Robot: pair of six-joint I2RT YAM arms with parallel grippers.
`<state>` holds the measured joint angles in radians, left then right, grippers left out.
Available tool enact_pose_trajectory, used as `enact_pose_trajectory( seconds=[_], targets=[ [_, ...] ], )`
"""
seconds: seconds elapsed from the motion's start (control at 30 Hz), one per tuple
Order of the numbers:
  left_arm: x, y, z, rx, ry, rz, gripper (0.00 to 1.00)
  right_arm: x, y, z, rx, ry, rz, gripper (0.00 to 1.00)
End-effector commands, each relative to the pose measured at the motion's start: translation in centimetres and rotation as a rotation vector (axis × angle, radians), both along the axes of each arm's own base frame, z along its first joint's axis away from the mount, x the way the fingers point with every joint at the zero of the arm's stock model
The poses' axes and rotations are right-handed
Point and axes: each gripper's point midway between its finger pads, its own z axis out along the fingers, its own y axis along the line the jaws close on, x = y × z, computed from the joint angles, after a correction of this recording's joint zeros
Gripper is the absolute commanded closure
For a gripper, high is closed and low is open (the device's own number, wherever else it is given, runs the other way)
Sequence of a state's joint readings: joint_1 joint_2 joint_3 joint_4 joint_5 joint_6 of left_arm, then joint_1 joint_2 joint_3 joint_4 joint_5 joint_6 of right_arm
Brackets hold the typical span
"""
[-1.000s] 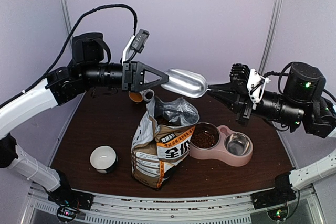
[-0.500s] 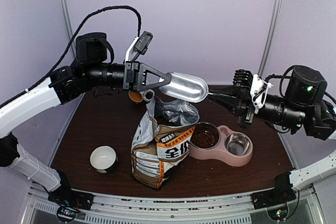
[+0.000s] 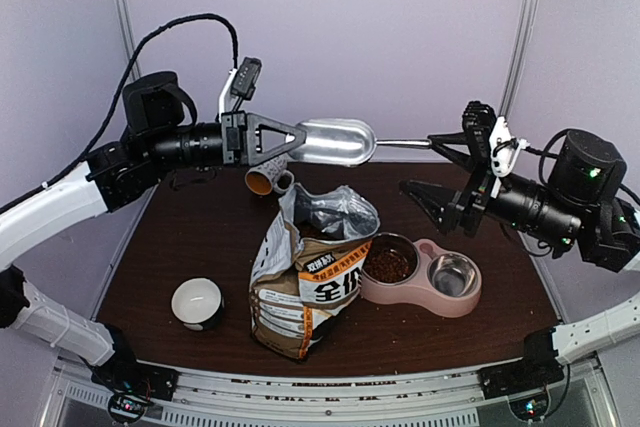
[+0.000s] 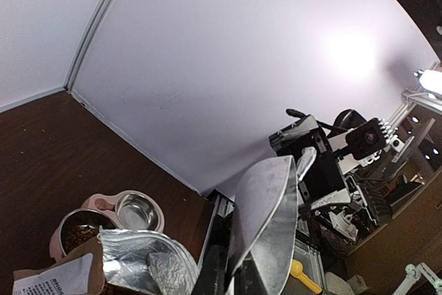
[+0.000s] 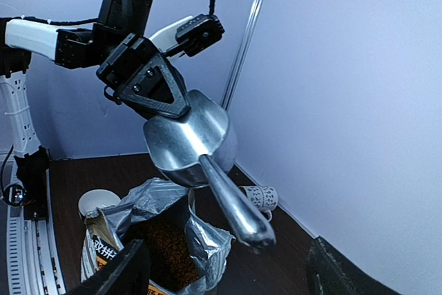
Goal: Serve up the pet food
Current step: Pass from the right arm to the left, then pass from the left arm to the right
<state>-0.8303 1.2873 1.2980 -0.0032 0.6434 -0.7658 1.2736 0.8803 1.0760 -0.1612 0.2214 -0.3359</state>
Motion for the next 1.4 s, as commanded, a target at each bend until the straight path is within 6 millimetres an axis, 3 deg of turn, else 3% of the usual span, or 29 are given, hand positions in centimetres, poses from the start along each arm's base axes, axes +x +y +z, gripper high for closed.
enact_pose_trajectory(
  seconds=[0.0, 0.13, 0.27, 0.43, 0.57, 0.83, 1.37],
  targets=[
    [0.6, 1.4, 2.7, -0.100, -0.102, 0.088, 1.00, 1.3, -1.2, 1.8, 0.165, 0.180, -0.026, 0.21],
    [0.8, 2.1, 2.3, -0.093, -0.170, 0.133, 1.00, 2.0, -0.8, 2.4, 0.297, 0.401, 0.056, 0.21],
    [1.1, 2.4, 1.5, -0.045, -0.226, 0.166, 1.00, 1.4, 0.9, 3.1, 0.418, 0.655, 0.269, 0.26],
    [0.8, 2.7, 1.7, -0.022, -0.283, 0.164, 1.00, 0.6, 2.7, 2.9, 0.434, 0.802, 0.417, 0.31],
    [1.6, 2.9, 0.7, 0.052, -0.275, 0.203, 1.00, 0.6, 3.1, 2.7, 0.410, 0.847, 0.413, 0.33],
    [1.4, 2.7, 0.0, 0.064, -0.269, 0.184, 1.00, 1.1, 4.3, 0.6, 0.295, 0.918, 0.370, 0.62],
    [0.2, 2.4, -0.1, 0.056, -0.289, 0.122, 1.00, 1.9, 5.1, 0.2, 0.281, 0.932, 0.354, 0.70]
  ],
)
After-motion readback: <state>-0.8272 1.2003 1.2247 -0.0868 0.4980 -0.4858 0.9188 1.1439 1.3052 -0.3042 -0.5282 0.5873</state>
